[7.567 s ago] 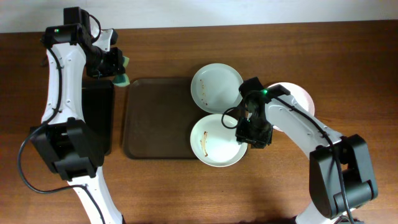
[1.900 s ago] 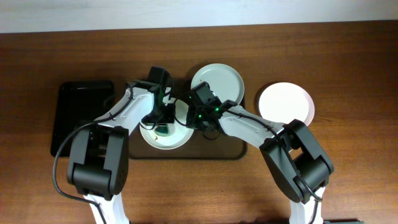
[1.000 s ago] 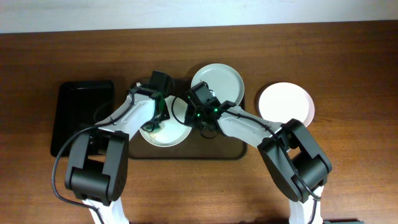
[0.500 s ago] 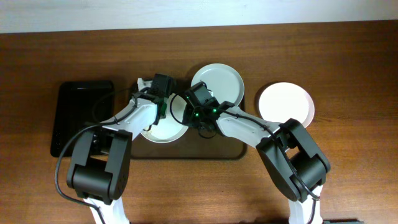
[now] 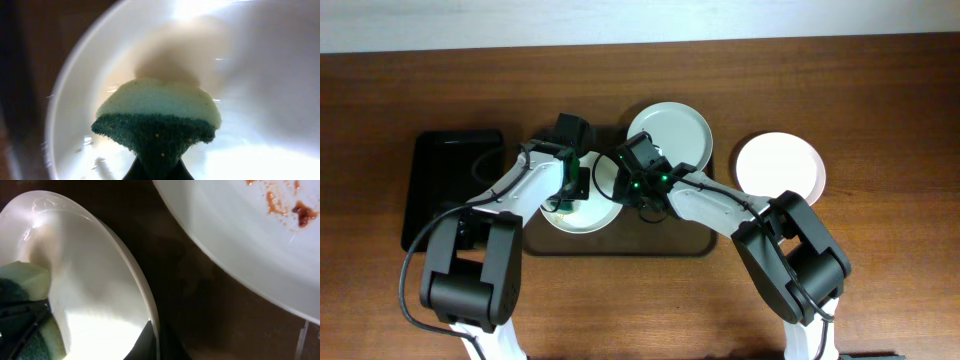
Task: Clean dirty plates on tray and stack at the side
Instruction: 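Scrub the plate's sauce with the sponge in the left gripper, then continue wiping the plate with the sponge, then lift the sponge away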
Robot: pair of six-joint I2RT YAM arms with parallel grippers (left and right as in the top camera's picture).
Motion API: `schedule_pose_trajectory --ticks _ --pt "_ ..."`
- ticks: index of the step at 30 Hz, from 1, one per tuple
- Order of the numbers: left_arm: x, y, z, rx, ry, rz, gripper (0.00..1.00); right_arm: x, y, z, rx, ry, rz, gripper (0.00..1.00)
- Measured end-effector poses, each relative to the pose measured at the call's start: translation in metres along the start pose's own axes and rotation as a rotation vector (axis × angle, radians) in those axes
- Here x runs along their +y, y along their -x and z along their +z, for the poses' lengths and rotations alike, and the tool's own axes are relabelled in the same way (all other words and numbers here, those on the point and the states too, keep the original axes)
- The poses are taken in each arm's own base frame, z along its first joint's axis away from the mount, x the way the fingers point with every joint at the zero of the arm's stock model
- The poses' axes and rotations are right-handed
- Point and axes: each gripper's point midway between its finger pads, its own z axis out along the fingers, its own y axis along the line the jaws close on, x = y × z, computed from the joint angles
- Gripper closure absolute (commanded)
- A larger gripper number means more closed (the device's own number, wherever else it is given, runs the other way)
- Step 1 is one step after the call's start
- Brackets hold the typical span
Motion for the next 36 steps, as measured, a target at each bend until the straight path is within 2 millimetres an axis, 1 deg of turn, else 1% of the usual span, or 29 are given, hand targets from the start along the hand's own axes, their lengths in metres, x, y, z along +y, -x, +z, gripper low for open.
schedule_pose_trajectory --ticks 3,6,10,12,14,15,17,20,23,26,28,31,34,36 --pt "-0.014 0.0 -0.001 0.005 -0.093 0.064 1.0 0.0 0.0 0.0 0.001 0.0 0.0 0.96" --pt "-0.018 0.0 -0.002 0.01 -0.167 0.103 1.0 0.0 0.0 0.0 0.001 0.0 0.0 0.96" --pt "-0.016 -0.003 -0.003 0.034 -0.198 0.029 1.0 0.0 0.0 0.0 0.001 -0.001 0.001 0.96" --pt "-0.02 -0.016 -0.005 0.094 -0.22 -0.013 1.0 0.0 0.0 0.0 0.001 -0.001 0.0 0.96" --pt "-0.024 -0.035 -0.009 0.182 -0.246 -0.041 1.0 0.0 0.0 0.0 0.002 -0.001 0.0 0.96" --pt "-0.026 -0.042 -0.011 0.212 -0.258 -0.051 1.0 0.0 -0.001 0.0 0.002 -0.002 0.001 0.96" --pt "-0.029 -0.048 -0.013 0.244 -0.276 -0.067 1.0 0.0 -0.001 0.0 0.002 -0.002 0.001 0.96" --pt "-0.03 -0.048 -0.013 0.245 -0.286 -0.085 1.0 0.0 -0.001 0.0 0.003 -0.002 0.001 0.96" --pt "-0.03 -0.042 -0.011 0.223 -0.274 -0.14 1.0 -0.001 -0.001 0.0 0.002 -0.002 0.0 0.96" --pt "-0.024 -0.023 -0.006 0.142 -0.213 -0.213 1.0 0.0 0.0 0.0 0.002 -0.002 0.0 0.96" --pt "-0.018 -0.013 -0.004 0.095 -0.157 -0.246 1.0 0.0 0.0 0.0 0.002 -0.002 0.001 0.96" --pt "0.008 0.025 0.003 -0.095 -0.009 -0.341 1.0 0.0 0.0 0.0 0.002 -0.001 0.0 0.96" --pt "0.023 0.048 0.007 -0.218 0.068 -0.397 1.0 0.0 0.0 0.0 0.001 0.0 0.002 0.96" --pt "0.027 0.059 0.009 -0.277 0.093 -0.412 1.0 0.002 0.001 0.001 -0.003 0.006 0.001 0.96"
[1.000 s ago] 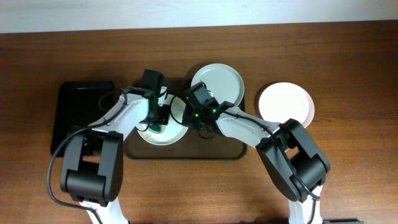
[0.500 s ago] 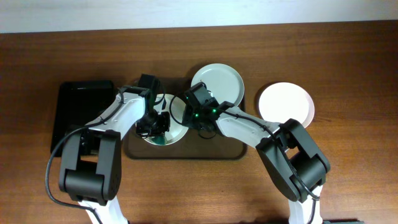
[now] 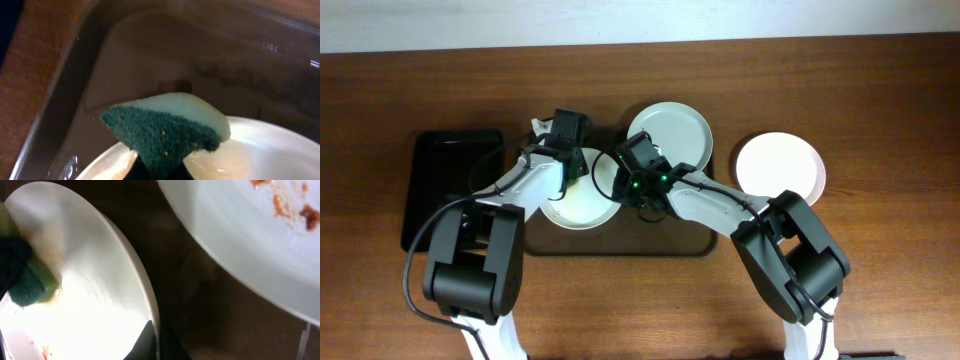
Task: Clean dirty plates on tray and stack at the side
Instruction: 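Continue wiping the plate with the sponge, then lift the sponge away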
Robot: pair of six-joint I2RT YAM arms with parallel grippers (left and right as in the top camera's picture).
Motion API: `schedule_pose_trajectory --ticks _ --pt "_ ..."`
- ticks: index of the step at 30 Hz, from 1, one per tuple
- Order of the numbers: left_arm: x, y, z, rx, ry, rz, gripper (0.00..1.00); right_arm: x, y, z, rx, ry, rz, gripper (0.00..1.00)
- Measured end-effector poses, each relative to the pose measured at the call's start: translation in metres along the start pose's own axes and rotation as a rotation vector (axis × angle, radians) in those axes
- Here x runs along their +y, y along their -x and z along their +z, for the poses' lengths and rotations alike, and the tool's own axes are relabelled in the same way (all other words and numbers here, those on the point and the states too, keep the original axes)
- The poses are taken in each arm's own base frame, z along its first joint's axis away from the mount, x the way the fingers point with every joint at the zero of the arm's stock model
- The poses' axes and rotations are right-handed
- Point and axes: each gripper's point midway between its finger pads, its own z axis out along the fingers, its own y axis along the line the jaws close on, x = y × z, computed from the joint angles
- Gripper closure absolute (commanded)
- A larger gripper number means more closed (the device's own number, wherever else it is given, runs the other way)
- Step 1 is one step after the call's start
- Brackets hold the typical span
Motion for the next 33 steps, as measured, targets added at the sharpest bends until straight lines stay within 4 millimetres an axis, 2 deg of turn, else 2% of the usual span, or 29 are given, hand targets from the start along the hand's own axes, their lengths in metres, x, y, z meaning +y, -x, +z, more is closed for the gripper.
schedule_pose_trajectory --ticks 3,10,12,15,16,22,24,30,33 --pt "0.005 -0.003 -0.001 0.002 0.041 0.028 1.0 0.0 0.0 0.0 -0.001 0.0 0.001 0.96" --pt "0.052 -0.046 -0.02 0.193 0.247 0.165 1.0 0.005 -0.006 0.001 0.022 0.017 -0.004 0.96" --pt "0.058 -0.053 -0.023 0.226 0.265 0.184 1.0 0.007 -0.009 0.001 0.03 0.022 -0.009 0.96" --pt "0.055 -0.055 -0.022 0.251 0.225 0.245 1.0 0.008 -0.011 0.001 0.037 0.025 -0.011 0.96" --pt "0.053 -0.054 -0.022 0.259 0.2 0.267 1.0 0.008 -0.011 0.001 0.038 0.025 -0.011 0.96" --pt "0.001 -0.064 -0.029 0.329 -0.195 0.435 1.0 0.006 -0.009 0.001 0.032 0.017 -0.011 0.96" --pt "-0.007 -0.063 -0.029 0.323 -0.255 0.465 1.0 0.001 -0.005 0.0 0.019 0.002 -0.005 0.96" --pt "-0.047 -0.043 -0.024 0.204 -0.42 0.431 1.0 -0.005 0.003 0.0 -0.002 -0.012 0.007 0.96" --pt "-0.05 -0.03 -0.018 0.151 -0.391 0.36 1.0 -0.005 0.003 0.0 -0.005 -0.014 0.01 0.96"
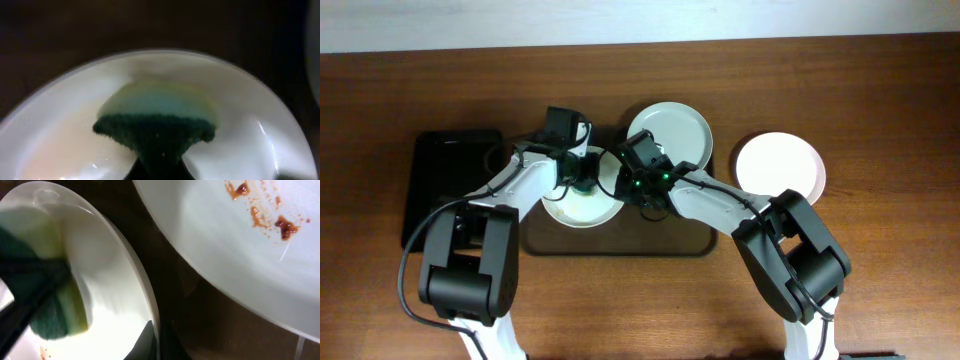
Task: Clean dirty plates on tray and stack at the side
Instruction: 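Continue wiping the plate with the sponge, then lift the sponge away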
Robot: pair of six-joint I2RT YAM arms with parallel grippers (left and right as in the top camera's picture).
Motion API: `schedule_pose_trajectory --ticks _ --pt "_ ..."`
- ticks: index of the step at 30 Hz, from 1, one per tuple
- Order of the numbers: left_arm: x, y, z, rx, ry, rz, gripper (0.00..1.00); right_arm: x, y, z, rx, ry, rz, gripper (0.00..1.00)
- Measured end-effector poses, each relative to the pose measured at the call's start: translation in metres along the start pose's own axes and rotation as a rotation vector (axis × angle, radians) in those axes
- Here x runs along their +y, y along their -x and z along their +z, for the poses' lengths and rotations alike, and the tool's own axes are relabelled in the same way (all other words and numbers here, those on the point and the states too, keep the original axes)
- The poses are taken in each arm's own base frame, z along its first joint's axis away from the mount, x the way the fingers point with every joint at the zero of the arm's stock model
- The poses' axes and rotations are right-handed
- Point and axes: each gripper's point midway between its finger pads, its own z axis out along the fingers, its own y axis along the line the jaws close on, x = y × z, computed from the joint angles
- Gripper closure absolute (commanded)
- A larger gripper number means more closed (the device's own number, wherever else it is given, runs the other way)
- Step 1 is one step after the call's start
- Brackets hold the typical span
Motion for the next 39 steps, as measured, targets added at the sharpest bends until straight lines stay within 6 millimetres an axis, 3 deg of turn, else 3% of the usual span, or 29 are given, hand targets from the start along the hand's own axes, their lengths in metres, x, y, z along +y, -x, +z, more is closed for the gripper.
schedule_pose_trajectory --ticks 4,10,15,18,24,27,30,34,39 --pt "0.021 0.003 -0.001 -0.033 0.164 -0.132 1.0 0.0 0.0 0.0 -0.001 0.0 0.001 0.96" --pt "0.071 -0.027 -0.022 0.038 0.48 -0.238 1.0 0.0 0.0 0.0 -0.001 0.001 0.001 0.96" --pt "0.067 -0.044 -0.026 0.14 0.449 -0.138 1.0 0.002 -0.001 0.0 0.003 0.005 -0.002 0.96" --pt "0.049 -0.047 -0.022 0.191 0.304 -0.042 1.0 0.002 -0.001 0.0 0.003 0.005 -0.002 0.96" --pt "0.009 -0.04 -0.015 0.182 0.021 0.081 1.0 0.001 -0.001 0.0 0.004 0.004 -0.002 0.96" --pt "0.0 -0.031 -0.011 0.139 -0.03 0.071 1.0 0.001 -0.001 0.0 0.004 0.004 -0.002 0.96" --pt "0.004 -0.016 -0.006 0.074 0.001 0.004 1.0 0.002 -0.001 0.0 0.004 0.004 -0.002 0.96" --pt "0.028 0.004 -0.003 -0.031 0.16 -0.112 1.0 0.002 -0.001 0.0 0.004 0.004 -0.002 0.96" --pt "0.058 0.008 -0.008 -0.083 0.351 -0.198 1.0 0.002 -0.001 0.0 0.003 0.005 -0.002 0.96"
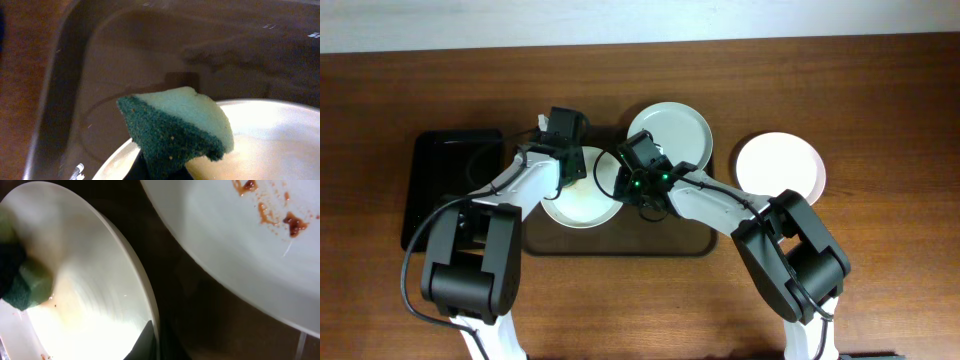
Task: Clean dirty plates on tray and stack at the side
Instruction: 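Continue wiping the plate with the sponge, then lift the sponge away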
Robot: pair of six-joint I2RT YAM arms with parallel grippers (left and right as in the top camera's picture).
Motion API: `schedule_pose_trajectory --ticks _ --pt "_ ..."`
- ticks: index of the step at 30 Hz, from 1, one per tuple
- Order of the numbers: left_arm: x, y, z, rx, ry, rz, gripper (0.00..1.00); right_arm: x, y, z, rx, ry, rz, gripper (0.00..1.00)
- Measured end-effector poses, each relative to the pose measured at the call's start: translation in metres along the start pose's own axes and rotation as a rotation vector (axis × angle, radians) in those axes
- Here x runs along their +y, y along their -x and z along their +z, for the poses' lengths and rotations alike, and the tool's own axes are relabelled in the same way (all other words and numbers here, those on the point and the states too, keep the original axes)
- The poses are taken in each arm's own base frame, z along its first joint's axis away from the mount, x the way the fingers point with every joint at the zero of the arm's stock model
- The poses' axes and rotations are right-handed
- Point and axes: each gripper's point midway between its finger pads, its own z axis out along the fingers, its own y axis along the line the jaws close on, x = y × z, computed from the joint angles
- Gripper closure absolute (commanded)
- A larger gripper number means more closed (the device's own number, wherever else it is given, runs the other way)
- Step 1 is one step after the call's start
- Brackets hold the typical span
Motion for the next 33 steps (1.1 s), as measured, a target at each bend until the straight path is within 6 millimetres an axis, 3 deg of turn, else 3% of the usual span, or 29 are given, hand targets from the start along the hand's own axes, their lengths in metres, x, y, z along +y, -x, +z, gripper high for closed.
schedule_pose_trajectory --ticks 6,16,18,23,24,27,33 --pt "0.017 -0.021 -0.009 0.136 0.07 0.074 1.0 0.0 0.0 0.0 0.0 0.0 0.0 0.96" --pt "0.006 -0.033 -0.03 0.426 -0.038 0.206 1.0 0.0 -0.001 0.0 0.006 0.004 -0.005 0.96" --pt "0.004 -0.025 -0.035 0.454 -0.057 0.201 1.0 0.0 -0.001 0.0 0.009 0.005 -0.006 0.96" --pt "0.006 0.021 -0.062 0.393 -0.097 0.159 1.0 -0.003 -0.005 -0.002 0.054 0.008 -0.027 0.96" --pt "0.012 0.044 -0.074 0.343 -0.124 0.121 1.0 -0.005 -0.005 -0.003 0.067 0.002 -0.034 0.96" --pt "0.026 0.067 -0.08 0.299 -0.164 0.059 1.0 -0.011 -0.01 -0.009 0.107 -0.036 -0.069 0.96" --pt "0.042 0.073 -0.078 0.305 -0.225 -0.016 0.99 -0.015 -0.004 -0.034 0.107 -0.128 -0.198 0.96"
